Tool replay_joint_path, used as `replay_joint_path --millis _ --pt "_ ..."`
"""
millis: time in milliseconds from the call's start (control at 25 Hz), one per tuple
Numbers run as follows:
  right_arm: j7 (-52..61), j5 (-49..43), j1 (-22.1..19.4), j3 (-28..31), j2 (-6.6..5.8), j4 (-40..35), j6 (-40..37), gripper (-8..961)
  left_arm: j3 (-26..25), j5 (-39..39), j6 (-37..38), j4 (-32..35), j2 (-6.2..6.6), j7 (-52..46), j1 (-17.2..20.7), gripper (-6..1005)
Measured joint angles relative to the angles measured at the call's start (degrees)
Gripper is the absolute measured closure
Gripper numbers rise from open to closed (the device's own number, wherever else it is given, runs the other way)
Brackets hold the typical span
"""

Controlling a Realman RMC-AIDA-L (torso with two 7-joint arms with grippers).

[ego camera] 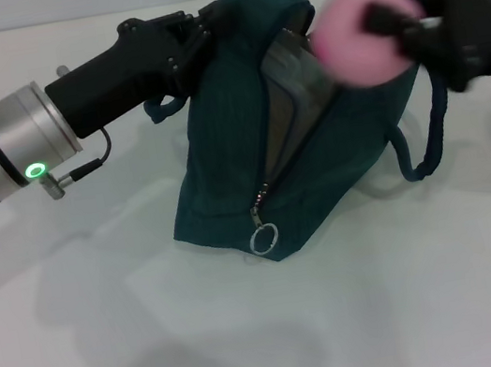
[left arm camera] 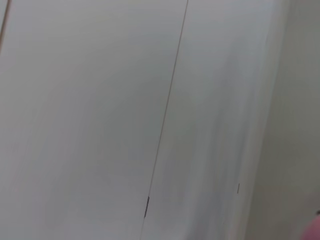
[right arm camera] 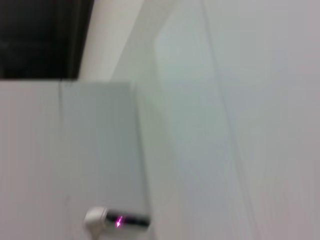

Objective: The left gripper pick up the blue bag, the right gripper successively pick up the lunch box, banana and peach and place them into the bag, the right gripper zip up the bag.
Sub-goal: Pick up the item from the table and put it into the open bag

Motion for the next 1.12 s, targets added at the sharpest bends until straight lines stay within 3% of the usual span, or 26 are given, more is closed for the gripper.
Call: replay_joint_path --millis 240,360,720,920,1120 --pt "7.64 -1.22 3.35 -12.69 0.44 -7.12 12.73 837 0.00 0.00 0.00 -0.04 0.00 0.01 0.00 952" --pt "8.15 -0.90 3.46 -16.60 0.59 -9.14 14.84 832 0.00 0.00 0.00 -0.05 -0.06 0.01 0.00 952" --pt "7.98 0.78 3.13 -17.45 0.78 -9.84 15.23 809 0.19 0.00 0.00 -0.05 -0.09 0.01 0.00 952" --pt "7.46 1.24 2.53 -17.38 0.87 -9.87 15.48 715 0.25 0.00 0.00 -0.05 -0.09 0.01 0.00 953" --pt "3.61 6.69 -0.90 -17.46 0.83 -9.91 13.49 518 0.07 0.01 0.00 -0.05 -0.10 0.34 0.27 952"
